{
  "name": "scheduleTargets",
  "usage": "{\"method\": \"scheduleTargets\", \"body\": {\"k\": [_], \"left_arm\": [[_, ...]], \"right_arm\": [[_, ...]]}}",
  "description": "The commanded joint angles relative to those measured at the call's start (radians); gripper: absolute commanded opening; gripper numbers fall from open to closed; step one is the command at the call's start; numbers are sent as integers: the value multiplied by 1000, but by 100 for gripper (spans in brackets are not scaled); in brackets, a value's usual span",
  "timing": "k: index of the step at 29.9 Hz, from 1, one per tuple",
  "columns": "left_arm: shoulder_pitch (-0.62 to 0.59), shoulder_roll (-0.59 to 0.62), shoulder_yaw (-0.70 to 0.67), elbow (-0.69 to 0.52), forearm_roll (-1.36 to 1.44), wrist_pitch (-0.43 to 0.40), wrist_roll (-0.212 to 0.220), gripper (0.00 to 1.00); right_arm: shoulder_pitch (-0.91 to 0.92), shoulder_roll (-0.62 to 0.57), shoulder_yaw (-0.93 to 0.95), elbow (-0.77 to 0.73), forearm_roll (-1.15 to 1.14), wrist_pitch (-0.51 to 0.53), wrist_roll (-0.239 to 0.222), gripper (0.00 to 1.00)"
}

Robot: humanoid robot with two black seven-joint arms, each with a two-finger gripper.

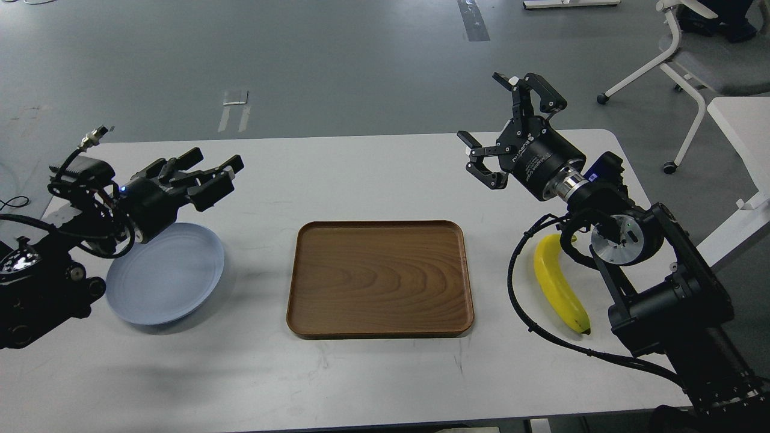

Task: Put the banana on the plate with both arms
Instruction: 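Grasp the rim of the light blue plate with the left gripper, then lift the plate with the left gripper and carry it toward the tray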

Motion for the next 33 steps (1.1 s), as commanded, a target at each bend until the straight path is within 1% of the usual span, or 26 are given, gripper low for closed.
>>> {"method": "scheduleTargets", "body": {"k": [1,4,6,9,11,14,18,22,26,27,29,30,32,33], "left_arm": [[29,69,97,27,-5,79,-1,98],[95,71,109,120,-29,115,-1,98],[124,69,111,151,-63,121,-4,98],[167,72,111,165,-141,121,-7,98],[197,77,112,168,-192,100,-7,98],[213,72,112,172,-232,62,-7,98],[234,69,114,198,-236,46,-5,98],[237,42,112,241,-255,-13,-2,96],[237,32,112,277,-275,-18,-4,92],[237,28,112,289,-276,-20,-5,90],[239,14,112,292,-276,-20,-7,78],[240,12,114,292,-275,-20,-7,62],[240,11,114,294,-275,-20,-7,45],[240,8,114,298,-276,-20,-7,33]], "right_arm": [[0,-2,0,-2,0,2,0,100],[0,-2,-2,-2,-2,2,0,100],[-1,-2,-3,-2,-2,2,-6,100],[-1,0,-7,-2,-2,2,-6,100],[-1,0,-8,-2,-5,2,-6,100],[-1,0,-10,-4,-29,2,-6,100],[-3,-2,-20,-7,-84,2,-12,100],[-12,0,-34,-5,-101,2,-12,100],[-12,0,-36,-5,-101,2,-12,100],[-12,0,-36,-5,-103,2,-12,100],[-12,0,-37,-7,-104,2,-12,100],[-12,-2,-37,-7,-104,2,-11,100],[-12,-2,-37,-7,-104,2,-11,100],[-12,-2,-37,-8,-106,2,-11,100]]}}
